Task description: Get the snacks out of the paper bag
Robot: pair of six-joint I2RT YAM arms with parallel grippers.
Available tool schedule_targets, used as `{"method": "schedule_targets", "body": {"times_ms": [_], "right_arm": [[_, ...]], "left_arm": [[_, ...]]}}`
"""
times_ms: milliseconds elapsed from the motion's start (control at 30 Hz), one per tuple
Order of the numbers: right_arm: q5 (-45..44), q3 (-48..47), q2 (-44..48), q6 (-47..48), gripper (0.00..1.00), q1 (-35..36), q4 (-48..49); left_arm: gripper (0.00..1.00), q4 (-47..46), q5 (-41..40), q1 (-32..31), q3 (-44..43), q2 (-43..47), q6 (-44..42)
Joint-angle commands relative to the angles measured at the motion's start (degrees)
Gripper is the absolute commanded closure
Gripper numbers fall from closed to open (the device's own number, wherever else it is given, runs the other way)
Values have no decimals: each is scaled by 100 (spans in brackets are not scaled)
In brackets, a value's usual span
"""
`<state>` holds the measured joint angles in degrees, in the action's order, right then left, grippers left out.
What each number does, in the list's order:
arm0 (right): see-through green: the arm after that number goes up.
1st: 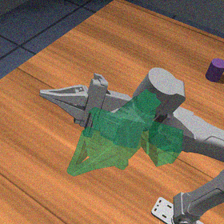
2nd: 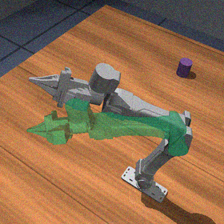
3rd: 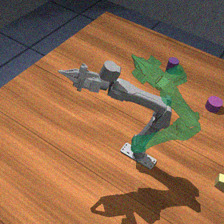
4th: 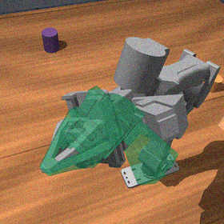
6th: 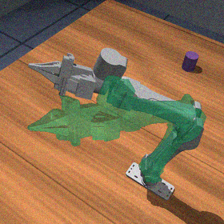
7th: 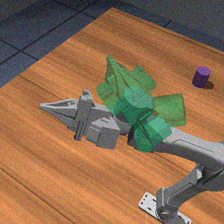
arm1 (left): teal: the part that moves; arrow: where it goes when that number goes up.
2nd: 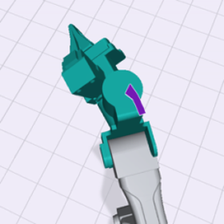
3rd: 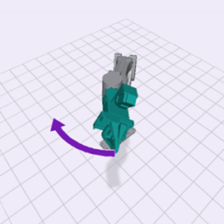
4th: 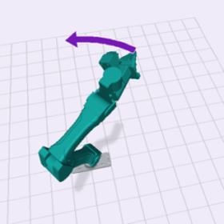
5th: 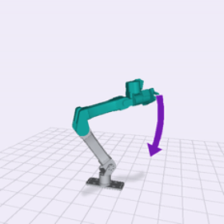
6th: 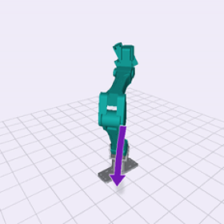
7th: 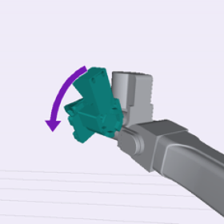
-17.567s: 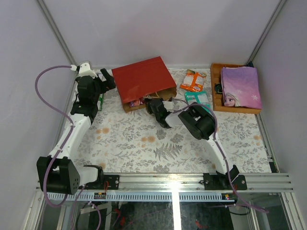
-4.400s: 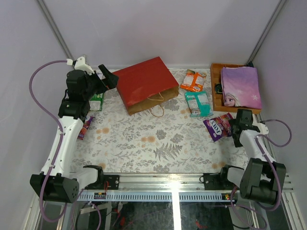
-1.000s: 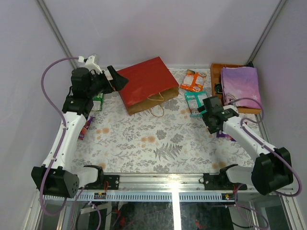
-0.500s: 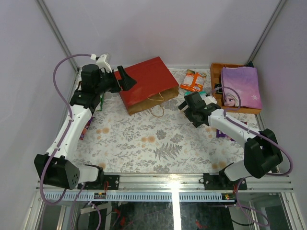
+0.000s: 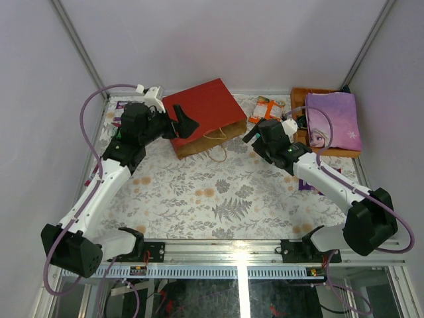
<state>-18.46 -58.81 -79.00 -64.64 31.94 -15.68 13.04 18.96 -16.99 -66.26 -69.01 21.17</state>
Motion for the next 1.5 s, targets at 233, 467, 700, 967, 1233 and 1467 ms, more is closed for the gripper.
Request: {"method": "schedule_targets", "body": {"times_ms": [233, 467, 700, 967, 1233, 1467], "right_arm": [[294, -197, -80, 673, 8, 75, 443], [212, -145, -76, 737, 8, 75, 452], [168, -116, -80, 808, 8, 75, 451], [116, 37, -36, 864, 7, 75, 520], [150, 101, -55, 965, 6, 71, 564], [123, 163, -36, 1081, 5, 58, 584]], "left_arm": [[1, -1327, 425, -374, 1125, 655, -274], [0, -1173, -61, -398, 1082, 737, -371], [0, -671, -79, -408, 559, 204, -385], [0, -559, 104, -418, 156, -38, -442], [0, -766, 819, -475, 25, -95, -650], [0, -1001, 813, -498, -1, 19, -703]]}}
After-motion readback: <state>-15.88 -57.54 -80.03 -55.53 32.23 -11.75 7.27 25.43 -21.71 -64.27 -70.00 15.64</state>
